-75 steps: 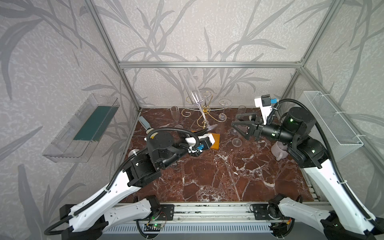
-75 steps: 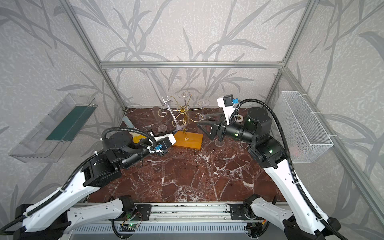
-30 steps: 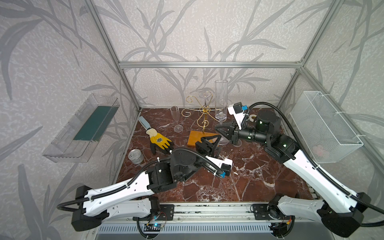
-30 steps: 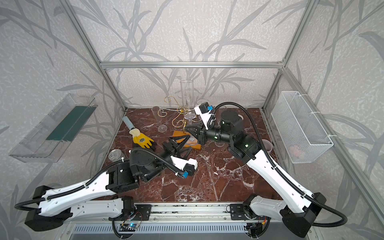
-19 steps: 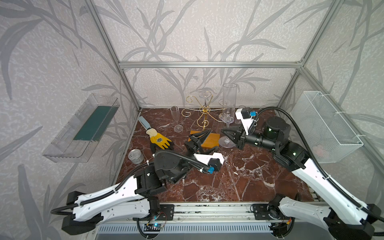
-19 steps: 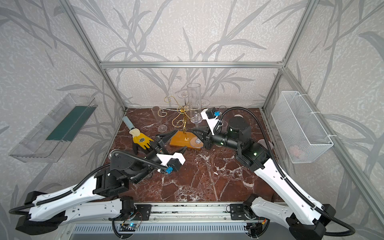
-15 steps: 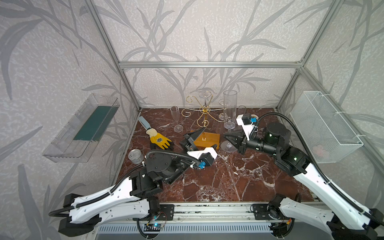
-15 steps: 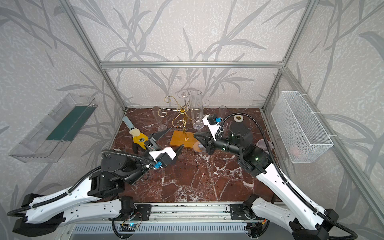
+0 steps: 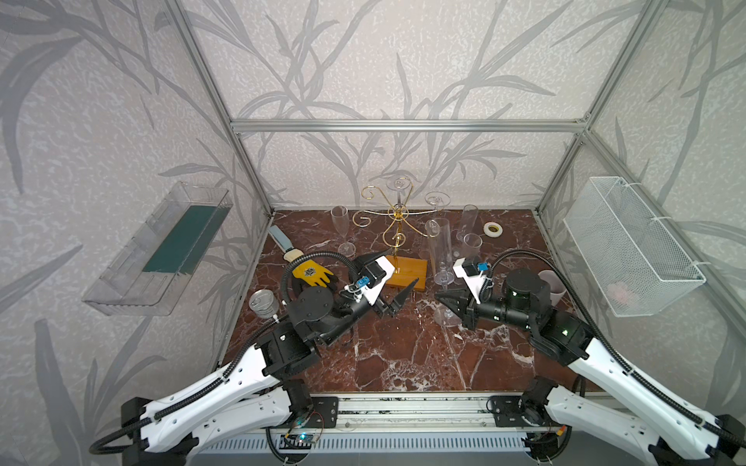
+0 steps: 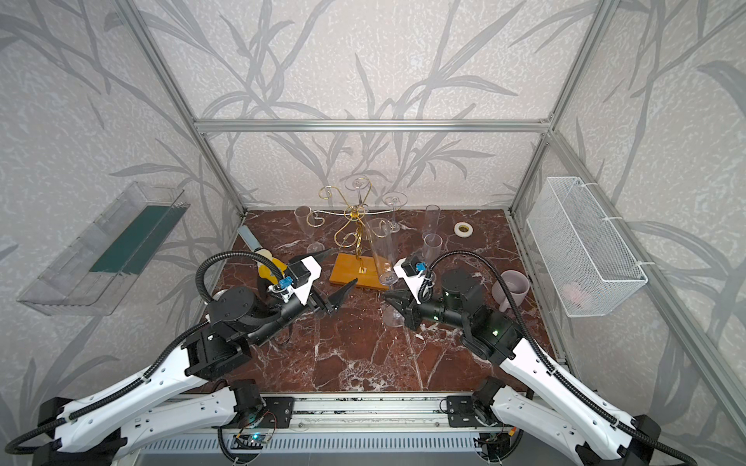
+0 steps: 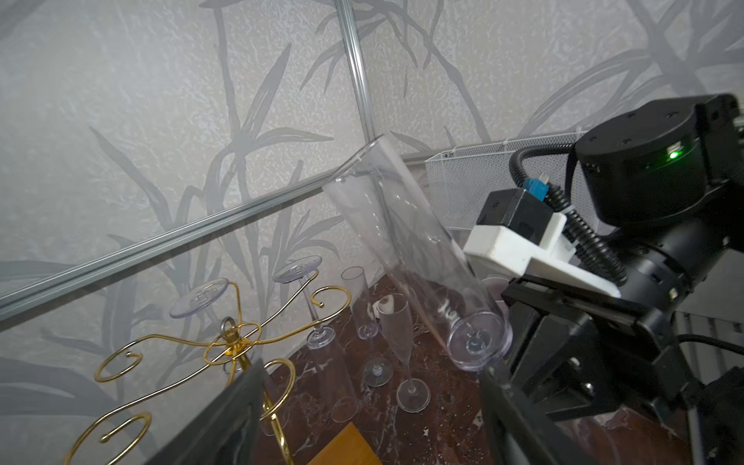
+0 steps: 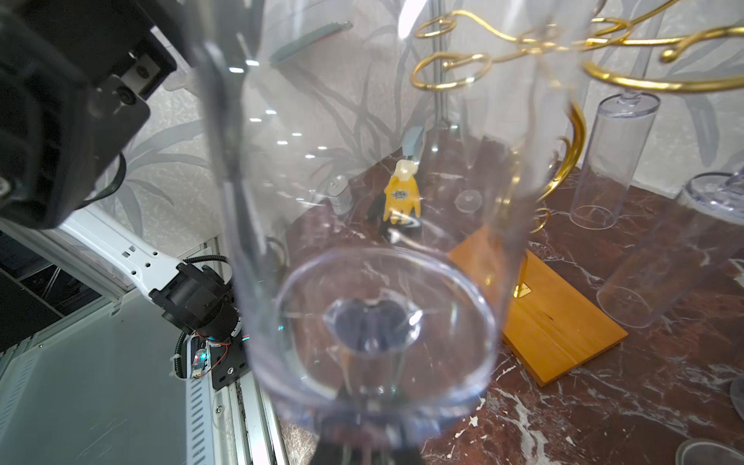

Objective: Take the wine glass off the wine glass rack
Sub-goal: Pick up the wine glass from the wine glass rack.

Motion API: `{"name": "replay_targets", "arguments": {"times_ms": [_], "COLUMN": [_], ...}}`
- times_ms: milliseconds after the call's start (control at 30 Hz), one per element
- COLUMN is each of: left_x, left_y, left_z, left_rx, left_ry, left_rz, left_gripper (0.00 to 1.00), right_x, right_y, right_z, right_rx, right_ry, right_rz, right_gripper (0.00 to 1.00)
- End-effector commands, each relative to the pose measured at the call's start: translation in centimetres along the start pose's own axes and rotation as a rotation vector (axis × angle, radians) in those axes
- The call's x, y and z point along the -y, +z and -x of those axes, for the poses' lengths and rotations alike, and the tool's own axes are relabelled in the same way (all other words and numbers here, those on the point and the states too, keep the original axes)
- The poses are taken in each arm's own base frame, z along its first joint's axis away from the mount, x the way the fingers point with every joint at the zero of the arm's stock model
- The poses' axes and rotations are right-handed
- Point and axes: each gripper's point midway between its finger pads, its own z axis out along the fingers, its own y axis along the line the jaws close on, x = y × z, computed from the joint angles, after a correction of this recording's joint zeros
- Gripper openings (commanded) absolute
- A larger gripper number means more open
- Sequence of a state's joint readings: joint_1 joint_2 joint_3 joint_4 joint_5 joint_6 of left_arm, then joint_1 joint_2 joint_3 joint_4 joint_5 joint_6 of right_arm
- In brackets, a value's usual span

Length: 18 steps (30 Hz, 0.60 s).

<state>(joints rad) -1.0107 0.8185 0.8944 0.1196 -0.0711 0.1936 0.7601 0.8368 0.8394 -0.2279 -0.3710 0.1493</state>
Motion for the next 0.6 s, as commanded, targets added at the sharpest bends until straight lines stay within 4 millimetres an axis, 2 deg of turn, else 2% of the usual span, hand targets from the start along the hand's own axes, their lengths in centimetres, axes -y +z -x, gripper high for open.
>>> {"name": "replay_targets", "arguments": {"times_ms": [0,200,567], "left_x": [0.9,0.5,-0.2], "left_y": [-0.5,-0.4,0.0], "left_z": [1.6,1.2,0.5], "left_rx": [0.065,0.070,0.114], "left_ry": [-0.141,-0.267,-0.493], "left_rz": [-0.072,-0.063,-0.088], "left_gripper": [0.85,0.85,0.85], "right_x": [-1.0,-1.8,-2.5], "right_y": [-0.4,0.5,1.4], "right_z": [1.4,0.4,-0.4], "right_rx": [0.071,0.060,0.066], "right_ry": [-0.029,-0.029,-0.026], "right_rz": [0.020,0.051,0.081], "right_gripper": [0.00,0.00,0.00]}}
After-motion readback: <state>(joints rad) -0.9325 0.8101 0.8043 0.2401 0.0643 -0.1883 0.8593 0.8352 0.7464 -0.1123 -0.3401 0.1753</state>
